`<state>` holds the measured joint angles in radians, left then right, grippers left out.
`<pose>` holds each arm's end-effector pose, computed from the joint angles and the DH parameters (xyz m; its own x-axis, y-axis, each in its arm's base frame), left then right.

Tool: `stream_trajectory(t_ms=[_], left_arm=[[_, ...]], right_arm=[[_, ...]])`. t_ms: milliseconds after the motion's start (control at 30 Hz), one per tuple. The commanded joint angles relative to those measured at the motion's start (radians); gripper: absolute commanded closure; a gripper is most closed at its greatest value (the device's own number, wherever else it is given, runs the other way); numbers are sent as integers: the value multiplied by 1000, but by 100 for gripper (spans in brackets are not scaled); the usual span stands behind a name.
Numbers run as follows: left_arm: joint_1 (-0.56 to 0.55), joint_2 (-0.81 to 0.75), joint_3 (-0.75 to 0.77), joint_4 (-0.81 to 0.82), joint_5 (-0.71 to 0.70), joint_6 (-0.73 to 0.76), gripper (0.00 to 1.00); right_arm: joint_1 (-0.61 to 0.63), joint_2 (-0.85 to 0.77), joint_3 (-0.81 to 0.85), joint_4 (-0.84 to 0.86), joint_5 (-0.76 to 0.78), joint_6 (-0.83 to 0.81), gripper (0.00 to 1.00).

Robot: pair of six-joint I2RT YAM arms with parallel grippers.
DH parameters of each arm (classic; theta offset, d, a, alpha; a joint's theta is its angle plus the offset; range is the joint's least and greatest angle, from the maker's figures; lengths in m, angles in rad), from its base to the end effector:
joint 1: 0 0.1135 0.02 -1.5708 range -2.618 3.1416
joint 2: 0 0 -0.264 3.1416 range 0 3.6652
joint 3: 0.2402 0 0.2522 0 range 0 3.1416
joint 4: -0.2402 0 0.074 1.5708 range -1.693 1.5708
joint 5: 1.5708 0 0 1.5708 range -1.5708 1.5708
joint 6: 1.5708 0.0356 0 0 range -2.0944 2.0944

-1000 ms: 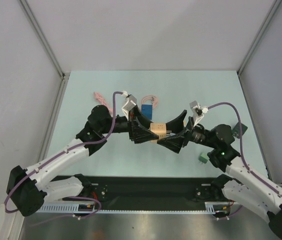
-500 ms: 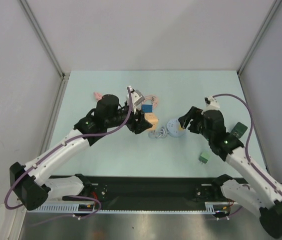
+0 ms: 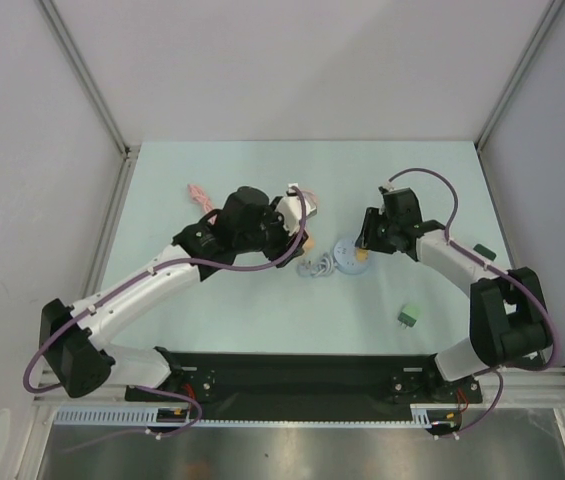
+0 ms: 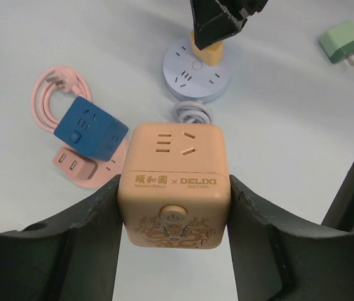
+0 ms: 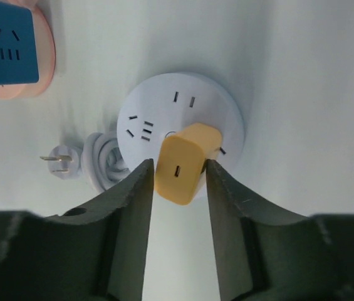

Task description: Insert the plug

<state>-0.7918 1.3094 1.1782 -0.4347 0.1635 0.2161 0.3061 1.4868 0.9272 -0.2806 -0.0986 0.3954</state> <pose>0.2028 -0.2137 0.3375 -0.1967 0.5004 -0.8432 0.8609 0.4997 0.0958 0.2948 0.0969 0.2159 -0.7950 0.1508 -0.5876 -0.0610 0.9439 0.3247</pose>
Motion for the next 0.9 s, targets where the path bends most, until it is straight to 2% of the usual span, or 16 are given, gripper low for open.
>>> stream_trajectory(t_ms=[0,167,333,467,500,567,700,867], left_arm=[[-6,10,78,72,47,86,100],[-7,106,152,96,120,115,100],[-7,254,242,54,133,187,100],[-6,346,329,-39,175,301,100],[-6,365,356,-103,192,321,100],[-7,431,440,-163,240,374,100],[-9,546,564,-291,271,434,100],[-21,697,747,-397,237,473,100]], right_arm=[[1,15,35,21,-76,-78,58],[5,47,61,27,-79,-167,70],[-1,63,84,67,-119,-205,71],[-41,21,110,37,-174,-167,31],[-53,0,110,34,-174,-138,26],[-93,-86,102,27,-176,-92,0],[-153,-282,35,14,-158,15,0],[-167,-575,-114,17,-139,53,0]])
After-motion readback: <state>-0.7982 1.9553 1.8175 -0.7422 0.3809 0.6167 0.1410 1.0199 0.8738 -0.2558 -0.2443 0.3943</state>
